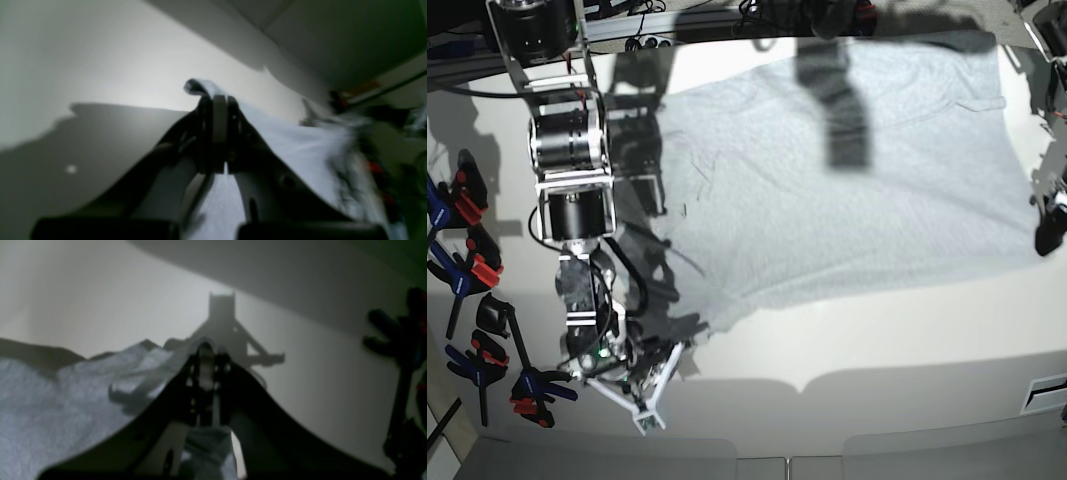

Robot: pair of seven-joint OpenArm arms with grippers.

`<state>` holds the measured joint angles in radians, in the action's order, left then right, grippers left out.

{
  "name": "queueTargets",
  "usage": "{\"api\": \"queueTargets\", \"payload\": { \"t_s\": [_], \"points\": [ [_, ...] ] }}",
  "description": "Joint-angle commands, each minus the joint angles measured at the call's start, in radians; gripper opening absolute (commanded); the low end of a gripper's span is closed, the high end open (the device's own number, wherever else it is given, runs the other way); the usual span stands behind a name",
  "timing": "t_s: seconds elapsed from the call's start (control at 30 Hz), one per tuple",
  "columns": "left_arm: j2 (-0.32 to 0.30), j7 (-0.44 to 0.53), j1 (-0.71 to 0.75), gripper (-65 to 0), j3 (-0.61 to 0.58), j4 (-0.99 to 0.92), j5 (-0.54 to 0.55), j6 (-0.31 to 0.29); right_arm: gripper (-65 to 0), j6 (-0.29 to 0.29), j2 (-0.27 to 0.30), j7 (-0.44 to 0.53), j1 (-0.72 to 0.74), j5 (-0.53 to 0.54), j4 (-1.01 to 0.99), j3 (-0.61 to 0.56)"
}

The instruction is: Fold the T-shirt properly

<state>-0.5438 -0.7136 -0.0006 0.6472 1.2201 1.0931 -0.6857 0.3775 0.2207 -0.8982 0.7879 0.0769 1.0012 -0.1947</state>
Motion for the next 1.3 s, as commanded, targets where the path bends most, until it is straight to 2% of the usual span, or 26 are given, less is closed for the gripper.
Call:
{"api": "queueTargets", "payload": {
  "t_s": [0.0, 0.07, 0.3, 0.43, 0.57, 0.6, 0.67, 0.83, 0.93, 1.03, 1.27],
  "points": [
    [-0.027, 0.046, -0.018, -65.0, 0.006, 0.017, -0.001, -0.012, -65.0, -0.013, 0.004, 0.027, 0.052, 0.005, 0.018, 0.005],
    [-0.027, 0.063, -0.019, -65.0, 0.006, 0.017, -0.031, -0.012, -65.0, -0.013, 0.004, 0.027, 0.063, 0.005, 0.018, 0.005],
    [-0.011, -0.019, -0.016, -65.0, 0.006, 0.017, -0.026, -0.012, -65.0, -0.011, 0.004, 0.026, 0.047, 0.012, 0.021, 0.005],
    [-0.011, -0.037, -0.012, -65.0, 0.006, 0.02, 0.023, -0.012, -65.0, -0.01, 0.006, 0.021, 0.023, 0.012, 0.053, 0.005],
    [0.006, -0.22, 0.037, -65.0, 0.005, 0.103, 0.14, -0.012, -65.0, -0.01, 0.012, 0.018, -0.052, 0.011, 0.184, 0.026],
    [0.014, -0.237, 0.062, -65.0, 0.005, 0.144, 0.143, -0.012, -65.0, -0.01, 0.011, 0.011, -0.076, 0.011, 0.229, 0.041],
    [0.029, -0.222, 0.123, -65.0, 0.005, 0.235, 0.136, -0.012, -65.0, -0.01, 0.009, -0.017, -0.12, 0.011, 0.315, 0.077],
    [0.037, -0.074, 0.285, -65.0, 0.005, 0.47, 0.03, -0.012, -65.0, -0.008, 0.01, -0.092, -0.212, 0.012, 0.454, 0.185],
    [0.037, -0.074, 0.377, -65.0, 0.005, 0.606, -0.005, -0.012, -65.0, 0.032, 0.01, -0.094, -0.28, 0.023, 0.472, 0.268],
    [0.037, -0.074, 0.458, -65.0, 0.005, 0.702, -0.047, -0.012, -65.0, 0.081, 0.009, -0.098, -0.347, 0.102, 0.477, 0.35],
    [0.071, -0.078, 0.584, -65.0, 0.005, 0.73, -0.179, 0.052, -65.0, 0.148, 0.009, -0.128, -0.485, 0.216, 0.482, 0.527]
  ]
}}
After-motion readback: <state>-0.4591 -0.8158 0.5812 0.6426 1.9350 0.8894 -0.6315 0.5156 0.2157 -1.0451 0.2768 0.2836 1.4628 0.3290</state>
